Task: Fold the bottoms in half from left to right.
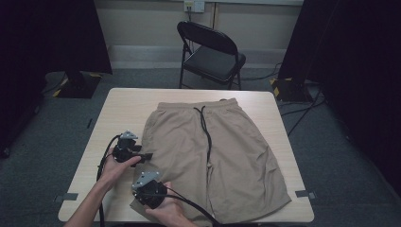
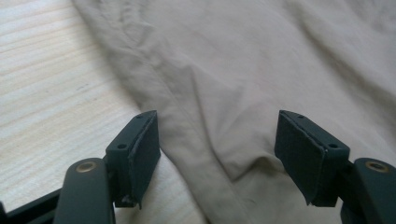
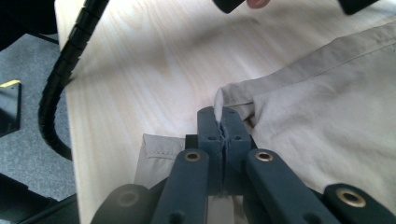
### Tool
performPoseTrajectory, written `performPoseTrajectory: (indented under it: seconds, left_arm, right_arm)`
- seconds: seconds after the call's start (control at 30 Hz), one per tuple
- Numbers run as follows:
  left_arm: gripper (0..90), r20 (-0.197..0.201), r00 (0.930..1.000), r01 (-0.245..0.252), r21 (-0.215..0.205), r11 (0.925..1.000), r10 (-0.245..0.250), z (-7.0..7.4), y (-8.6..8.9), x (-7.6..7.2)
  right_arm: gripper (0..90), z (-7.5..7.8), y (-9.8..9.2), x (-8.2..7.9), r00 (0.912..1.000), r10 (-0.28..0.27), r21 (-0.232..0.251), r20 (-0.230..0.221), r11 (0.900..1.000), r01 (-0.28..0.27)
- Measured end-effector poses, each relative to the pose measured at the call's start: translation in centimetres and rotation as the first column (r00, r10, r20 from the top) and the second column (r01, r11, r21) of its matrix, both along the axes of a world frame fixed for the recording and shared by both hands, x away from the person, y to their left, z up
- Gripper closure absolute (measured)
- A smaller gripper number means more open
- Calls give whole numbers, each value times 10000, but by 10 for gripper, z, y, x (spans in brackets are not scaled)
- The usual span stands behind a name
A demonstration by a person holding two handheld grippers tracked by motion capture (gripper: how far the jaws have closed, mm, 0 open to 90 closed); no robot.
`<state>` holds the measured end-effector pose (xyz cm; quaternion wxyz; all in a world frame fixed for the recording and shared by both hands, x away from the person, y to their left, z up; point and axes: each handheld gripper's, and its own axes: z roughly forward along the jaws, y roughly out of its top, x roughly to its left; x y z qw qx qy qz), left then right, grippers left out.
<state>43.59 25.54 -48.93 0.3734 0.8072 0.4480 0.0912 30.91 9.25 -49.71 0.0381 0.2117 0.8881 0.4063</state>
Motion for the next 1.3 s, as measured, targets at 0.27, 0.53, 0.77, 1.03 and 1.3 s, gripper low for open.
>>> performPoseTrajectory:
  seconds: [0.27, 0.53, 0.77, 1.03, 1.3]
  left_arm:
    - [236, 318, 9968, -739, 105, 9972, 735, 10, 13, 22]
    - [251, 409, 9891, -1393, -515, 9889, 1414, 6, 23, 43]
    - [312, 363, 9850, -1651, -833, 9827, 1686, 5, 23, 63]
    - [319, 816, 9908, -1058, -291, 9940, 1078, 11, -7, 96]
    - [405, 802, 9837, -1605, -105, 9870, 1609, 7, -17, 115]
  right_arm:
    - [894, 1, -4, -9, 9995, 287, -42, -120, 9996, -288]
    - [894, 2, -4, -19, 9977, 598, 41, -321, 9982, -597]
    - [894, 7, -1, -27, 9948, 1011, 116, -90, 9948, -1010]
    - [894, 4, -3, -26, 9940, 1082, 90, -165, 9941, -1080]
    - [893, 0, -9, -24, 9948, 991, 300, -220, 9947, -984]
